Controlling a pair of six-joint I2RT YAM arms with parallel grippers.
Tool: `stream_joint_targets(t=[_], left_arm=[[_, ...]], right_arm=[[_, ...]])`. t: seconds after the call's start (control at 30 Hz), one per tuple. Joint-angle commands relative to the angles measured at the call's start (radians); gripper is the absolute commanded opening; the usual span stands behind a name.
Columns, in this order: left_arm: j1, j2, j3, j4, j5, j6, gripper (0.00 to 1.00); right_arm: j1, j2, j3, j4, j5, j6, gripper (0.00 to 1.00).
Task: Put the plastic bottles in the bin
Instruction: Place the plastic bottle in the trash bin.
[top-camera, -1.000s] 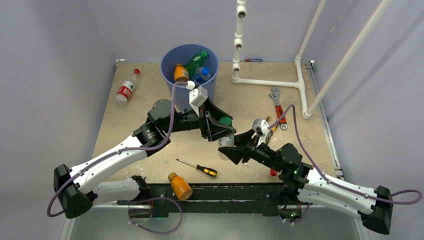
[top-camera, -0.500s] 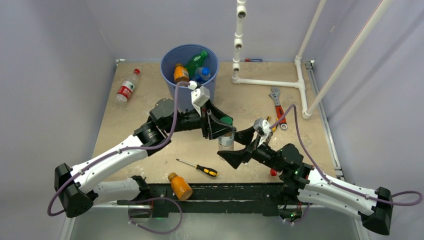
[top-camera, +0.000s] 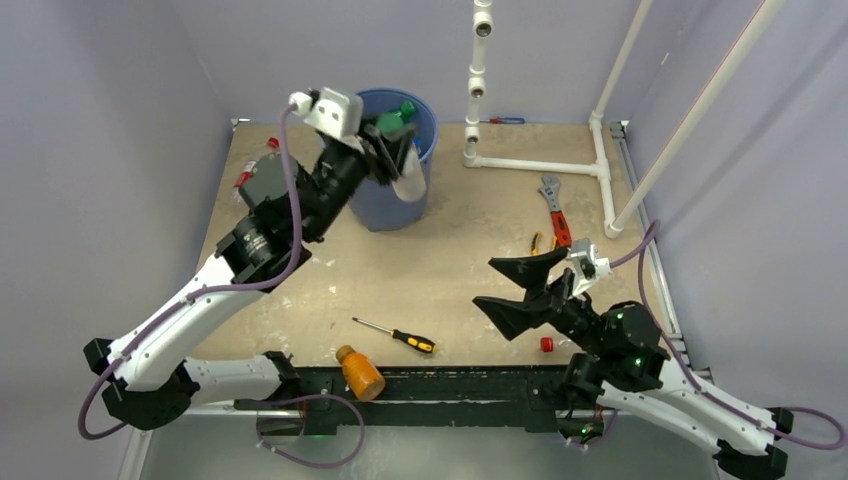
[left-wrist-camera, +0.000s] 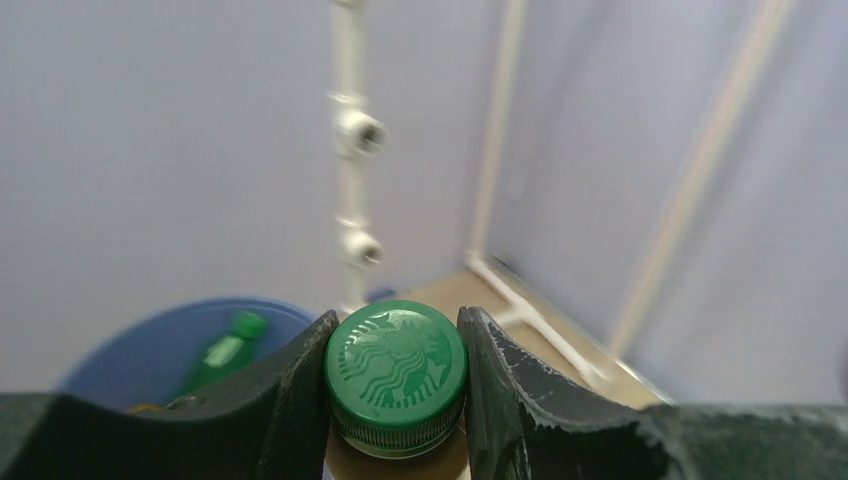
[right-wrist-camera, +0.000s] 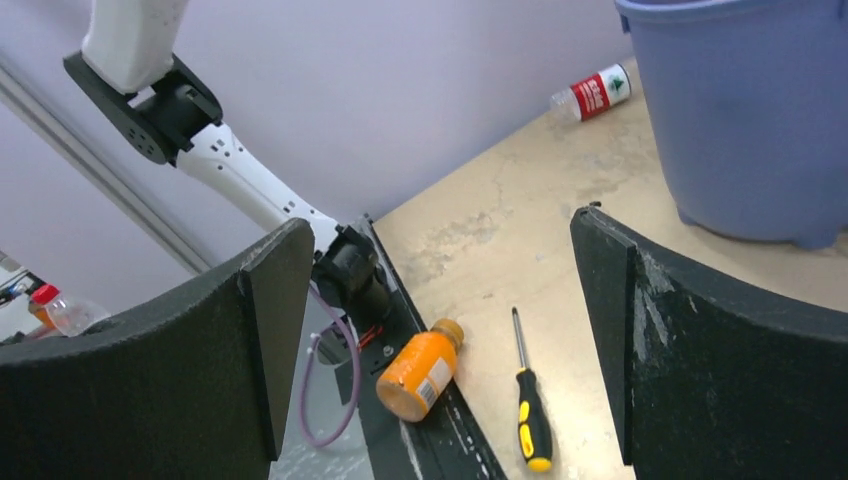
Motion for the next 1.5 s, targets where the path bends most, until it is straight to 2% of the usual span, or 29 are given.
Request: stream_joint_targets(t=[0.0,0.07,0.23,0.4,0.53,1.03,1.37,1.47], left_arm=[[0.014,0.109,0.107,0.095,-0.517,0.274,0.00],[0.059,0.140,0.124,0.181,-0.539,0.333,0.00],[0.263,0.268,0.230,0.173,-0.395,0.257,0.00],[0.360,0.384,0.216,0.207,-0.341,0.227,0.00],[0.430,0.443,0.181,0.191,-0.306,0.133,0.00],[0.456,0.481,-0.046,0.236,-0.203,-0.011,0.00],[0.457,0.473,-0.023,0.260,-0.070,-0.044,0.00],[0.455,0.494,0.047,0.184,-0.040,-0.042,0.00]], right_arm=[[0.000,-0.039,-0.024,-0.069,0.067,0.033,0.99],[0.000,-0.044,-0.040,-0.073,0.067,0.044,0.99],[0.000,-0.048,-0.074,-0.061,0.049,0.068,0.99],[0.000,-0.058,-0.088,-0.063,0.043,0.082,0.99],[0.000,-0.060,-0.107,-0.061,0.042,0.096,0.99],[0.000,-0.032,-0.099,-0.079,0.042,0.097,0.99],[0.000,-0.051,-0.094,-0.113,0.056,0.092,0.99],[0.000,-0.048,-0.090,-0.118,0.058,0.086,0.99]])
